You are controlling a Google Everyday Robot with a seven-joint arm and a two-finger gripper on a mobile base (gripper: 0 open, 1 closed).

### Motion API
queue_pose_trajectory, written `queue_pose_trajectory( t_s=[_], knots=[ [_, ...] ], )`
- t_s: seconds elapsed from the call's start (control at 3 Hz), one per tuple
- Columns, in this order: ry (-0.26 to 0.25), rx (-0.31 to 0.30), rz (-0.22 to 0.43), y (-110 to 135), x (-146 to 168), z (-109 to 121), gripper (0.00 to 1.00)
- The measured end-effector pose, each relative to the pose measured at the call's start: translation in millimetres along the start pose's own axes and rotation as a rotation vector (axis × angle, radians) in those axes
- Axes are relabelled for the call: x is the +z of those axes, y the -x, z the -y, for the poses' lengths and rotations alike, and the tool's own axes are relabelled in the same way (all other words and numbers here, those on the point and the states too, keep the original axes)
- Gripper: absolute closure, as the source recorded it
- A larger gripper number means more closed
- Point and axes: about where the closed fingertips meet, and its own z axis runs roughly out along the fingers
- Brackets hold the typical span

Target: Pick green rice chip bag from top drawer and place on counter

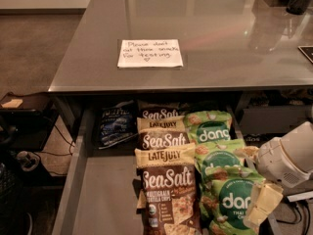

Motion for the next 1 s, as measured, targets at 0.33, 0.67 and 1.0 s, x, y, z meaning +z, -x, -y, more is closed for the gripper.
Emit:
queue_pose_trajectory(
  t_s=[0.33, 0.67, 1.0],
  knots=[
    [0.028, -0.001, -0.013, -3.8, 12.5, -3.5, 0.00],
    [0.048, -0.004, -0.022, -4.7, 20.2, -7.7, 0.19],
    [0.048, -0.004, -0.022, -4.7, 20.2, -7.7, 0.41]
  ],
)
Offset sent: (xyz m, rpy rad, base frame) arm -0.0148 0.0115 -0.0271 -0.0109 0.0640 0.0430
